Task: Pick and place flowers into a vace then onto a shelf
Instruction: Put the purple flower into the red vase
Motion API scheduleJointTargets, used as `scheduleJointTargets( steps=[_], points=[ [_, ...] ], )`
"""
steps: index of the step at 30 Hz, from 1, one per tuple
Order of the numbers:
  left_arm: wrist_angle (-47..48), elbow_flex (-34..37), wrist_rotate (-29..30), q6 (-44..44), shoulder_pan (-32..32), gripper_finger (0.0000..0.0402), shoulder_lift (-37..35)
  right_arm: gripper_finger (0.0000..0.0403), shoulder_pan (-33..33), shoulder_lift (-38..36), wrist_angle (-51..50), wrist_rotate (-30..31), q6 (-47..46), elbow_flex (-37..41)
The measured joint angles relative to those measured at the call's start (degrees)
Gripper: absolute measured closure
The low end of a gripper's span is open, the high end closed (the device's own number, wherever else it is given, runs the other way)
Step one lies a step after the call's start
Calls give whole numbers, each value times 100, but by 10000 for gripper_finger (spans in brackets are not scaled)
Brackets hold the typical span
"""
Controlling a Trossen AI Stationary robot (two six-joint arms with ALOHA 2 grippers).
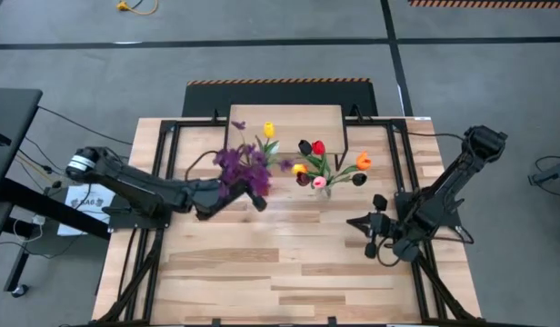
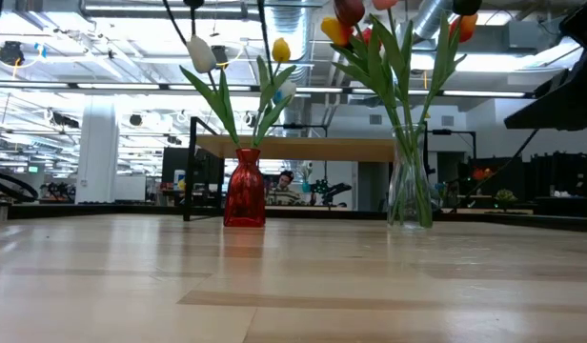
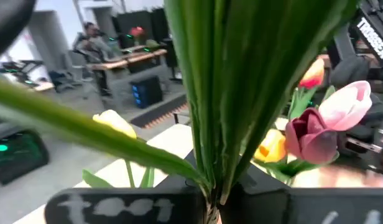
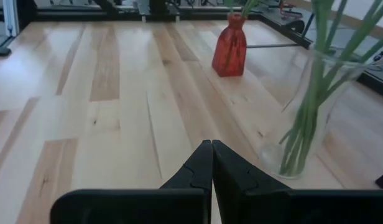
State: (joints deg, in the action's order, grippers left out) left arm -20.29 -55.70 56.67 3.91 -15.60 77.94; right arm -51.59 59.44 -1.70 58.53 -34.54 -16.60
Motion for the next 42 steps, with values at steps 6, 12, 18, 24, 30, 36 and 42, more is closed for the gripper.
scheduleJointTargets(
  steps=[6,12,18,24,30,36,42],
  points=[
    [-127,-441,1486,549,-246,402,431,403,0,-393,-316,28,2,0],
    [-135,-793,2111,1230,-330,401,423,403,0,-400,-474,27,4,0],
    [178,-842,1181,1761,-323,401,66,403,0,-398,-483,0,7,0],
    [1746,-846,-1234,1162,337,402,-1099,403,-7,-396,-474,-36,2,0],
    [3107,-847,-4169,1253,1835,401,-2285,403,-4,-396,-368,-75,0,0],
    [3260,-849,-7572,2052,3476,402,-2456,403,-1,-396,-155,-60,-3,0],
    [3225,-849,-9895,2196,4728,402,-1877,403,0,-396,148,34,-7,0]
  ],
)
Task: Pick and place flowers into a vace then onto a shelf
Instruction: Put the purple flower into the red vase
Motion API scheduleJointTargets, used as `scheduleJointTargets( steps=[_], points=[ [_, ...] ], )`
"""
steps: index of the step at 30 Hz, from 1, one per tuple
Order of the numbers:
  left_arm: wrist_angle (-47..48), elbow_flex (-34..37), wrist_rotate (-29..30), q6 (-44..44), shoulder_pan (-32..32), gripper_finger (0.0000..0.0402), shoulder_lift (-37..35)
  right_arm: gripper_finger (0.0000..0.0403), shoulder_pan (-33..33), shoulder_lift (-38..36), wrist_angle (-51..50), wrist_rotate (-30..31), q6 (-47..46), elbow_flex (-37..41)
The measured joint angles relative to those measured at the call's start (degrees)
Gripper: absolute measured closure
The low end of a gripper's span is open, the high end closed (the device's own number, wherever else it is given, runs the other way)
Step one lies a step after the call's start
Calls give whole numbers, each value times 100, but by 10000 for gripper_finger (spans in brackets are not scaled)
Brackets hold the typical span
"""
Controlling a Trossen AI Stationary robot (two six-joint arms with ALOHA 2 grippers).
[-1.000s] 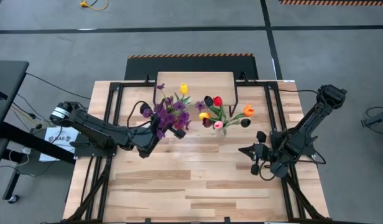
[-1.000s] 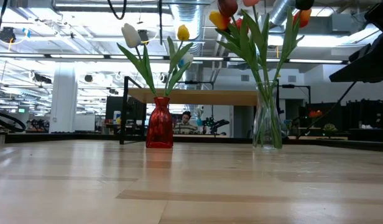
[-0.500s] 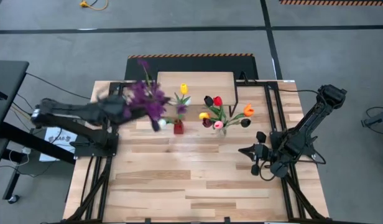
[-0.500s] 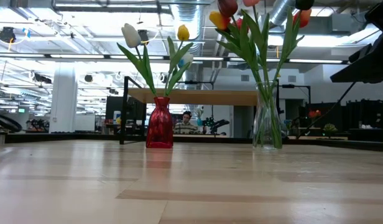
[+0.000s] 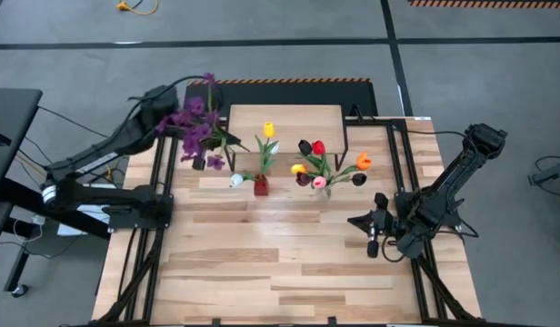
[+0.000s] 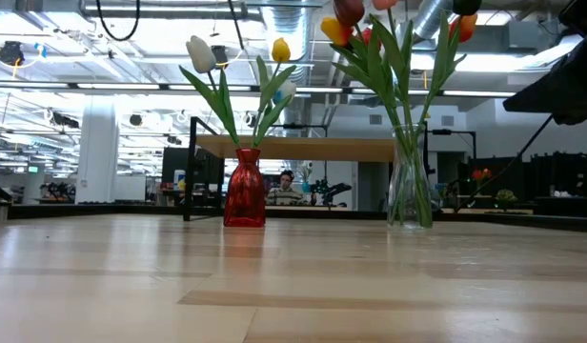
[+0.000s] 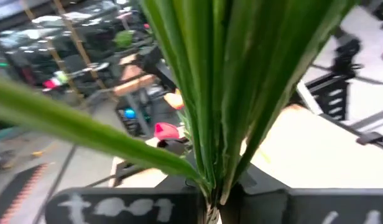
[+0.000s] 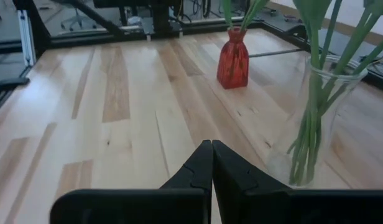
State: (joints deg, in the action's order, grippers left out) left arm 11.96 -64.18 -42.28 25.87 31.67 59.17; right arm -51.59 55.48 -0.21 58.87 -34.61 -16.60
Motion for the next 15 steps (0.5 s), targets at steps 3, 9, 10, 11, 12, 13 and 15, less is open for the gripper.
scheduleJointTargets(
  steps=[3,9,10,11,12,13,15],
  points=[
    [-129,0,-485,2,310,401,367,403,0,0,109,52,-2,0],
    [-107,0,-1380,255,582,402,966,403,0,0,204,242,-2,0],
    [-58,0,-1469,320,616,402,1025,403,0,0,204,265,-2,0],
    [-13,2,-1588,366,648,402,1068,403,0,0,206,275,0,0],
    [23,2,-1703,426,690,402,1089,403,0,0,204,279,-1,0],
    [55,2,-1826,493,719,402,1103,403,0,0,203,290,0,0],
    [139,2,-2128,641,784,402,1129,403,0,0,203,295,0,0]
  ],
)
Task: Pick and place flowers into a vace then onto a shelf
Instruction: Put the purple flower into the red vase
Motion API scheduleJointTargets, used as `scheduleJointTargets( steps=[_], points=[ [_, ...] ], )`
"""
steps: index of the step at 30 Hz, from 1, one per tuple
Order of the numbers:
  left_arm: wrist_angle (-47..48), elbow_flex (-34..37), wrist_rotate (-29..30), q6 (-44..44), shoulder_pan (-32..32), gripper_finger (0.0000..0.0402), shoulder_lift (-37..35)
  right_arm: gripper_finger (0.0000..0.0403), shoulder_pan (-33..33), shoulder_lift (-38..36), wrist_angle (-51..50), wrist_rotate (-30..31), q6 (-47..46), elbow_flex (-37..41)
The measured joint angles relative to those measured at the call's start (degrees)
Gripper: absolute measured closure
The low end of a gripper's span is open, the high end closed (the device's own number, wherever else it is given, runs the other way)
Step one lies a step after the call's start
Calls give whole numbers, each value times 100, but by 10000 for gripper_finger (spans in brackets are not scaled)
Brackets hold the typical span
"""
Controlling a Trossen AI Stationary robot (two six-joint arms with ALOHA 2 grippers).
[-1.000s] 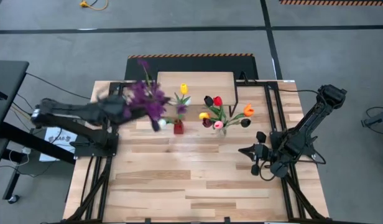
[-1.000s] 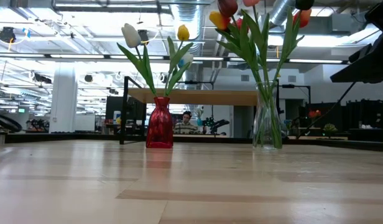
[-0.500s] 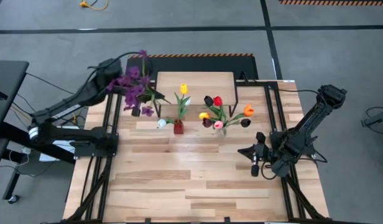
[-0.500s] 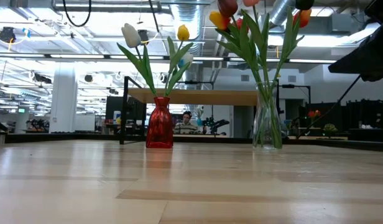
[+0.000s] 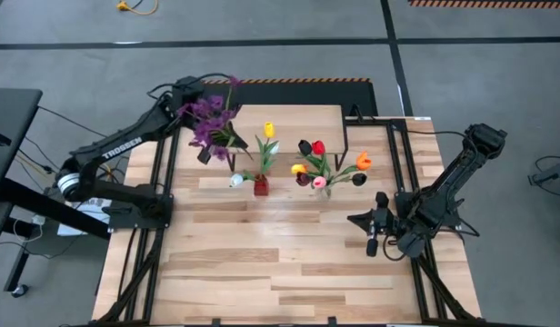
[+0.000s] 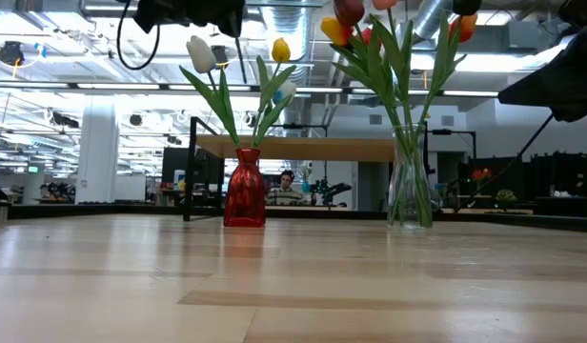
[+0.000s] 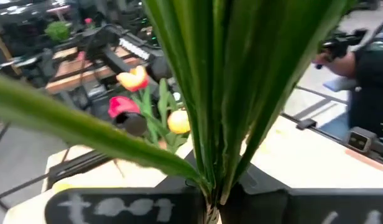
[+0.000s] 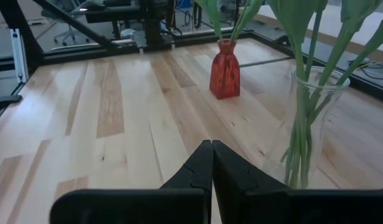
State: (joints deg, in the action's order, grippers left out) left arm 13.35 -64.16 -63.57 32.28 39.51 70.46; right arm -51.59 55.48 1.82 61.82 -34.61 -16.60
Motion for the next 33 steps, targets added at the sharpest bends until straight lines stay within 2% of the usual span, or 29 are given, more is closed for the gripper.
scheduleJointTargets(
  steps=[12,22,33],
  points=[
    [232,53,-494,661,-31,402,102,403,27,0,-4,163,7,0],
    [101,72,-517,699,-131,402,846,403,306,2,-6,105,6,0],
    [538,68,-473,917,-158,402,1117,403,308,2,-15,-22,7,0]
  ],
)
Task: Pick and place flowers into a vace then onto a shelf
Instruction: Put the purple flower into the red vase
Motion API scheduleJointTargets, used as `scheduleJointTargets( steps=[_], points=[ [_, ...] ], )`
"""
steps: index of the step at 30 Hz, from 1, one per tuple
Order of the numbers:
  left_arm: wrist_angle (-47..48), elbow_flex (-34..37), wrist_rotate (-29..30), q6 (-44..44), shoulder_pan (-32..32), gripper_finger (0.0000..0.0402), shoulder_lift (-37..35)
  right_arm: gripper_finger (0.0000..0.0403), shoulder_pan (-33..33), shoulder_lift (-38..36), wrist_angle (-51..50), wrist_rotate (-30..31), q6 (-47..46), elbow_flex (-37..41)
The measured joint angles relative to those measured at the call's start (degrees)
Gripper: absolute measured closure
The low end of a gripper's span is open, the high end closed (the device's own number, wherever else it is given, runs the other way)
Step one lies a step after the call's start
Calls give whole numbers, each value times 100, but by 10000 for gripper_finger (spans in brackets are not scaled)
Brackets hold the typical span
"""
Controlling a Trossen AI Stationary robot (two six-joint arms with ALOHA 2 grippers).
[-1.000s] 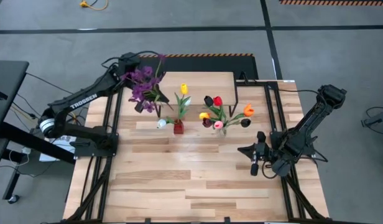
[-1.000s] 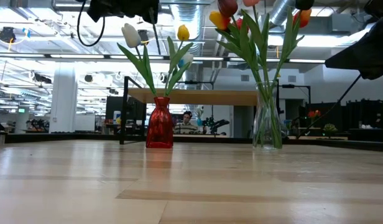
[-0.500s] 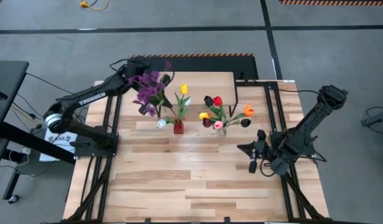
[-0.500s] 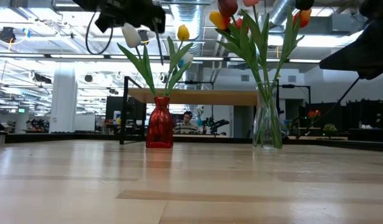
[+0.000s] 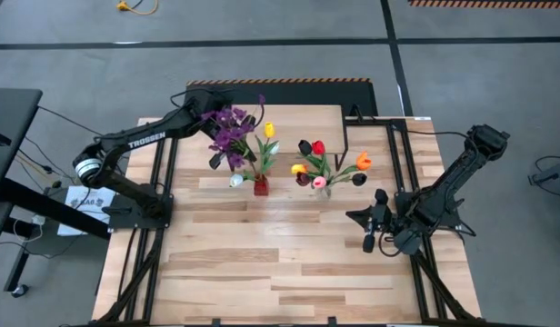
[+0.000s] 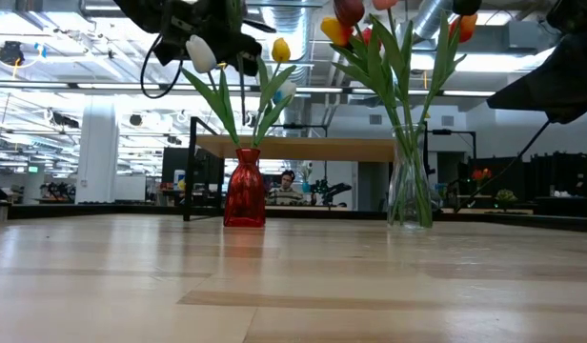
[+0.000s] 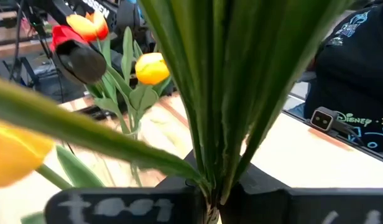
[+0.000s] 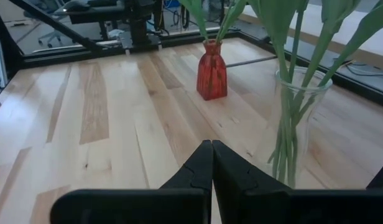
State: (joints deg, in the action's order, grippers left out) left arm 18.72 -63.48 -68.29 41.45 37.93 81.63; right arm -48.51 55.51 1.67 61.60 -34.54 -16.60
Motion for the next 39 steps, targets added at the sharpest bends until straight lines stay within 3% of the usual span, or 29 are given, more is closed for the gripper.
scheduleJointTargets(
  steps=[30,39],
  points=[
    [216,5,215,732,-282,402,13,403,0,0,-16,-6,0,0],
    [-1213,721,257,116,-109,402,15,403,0,0,-13,-19,-2,0]
  ],
)
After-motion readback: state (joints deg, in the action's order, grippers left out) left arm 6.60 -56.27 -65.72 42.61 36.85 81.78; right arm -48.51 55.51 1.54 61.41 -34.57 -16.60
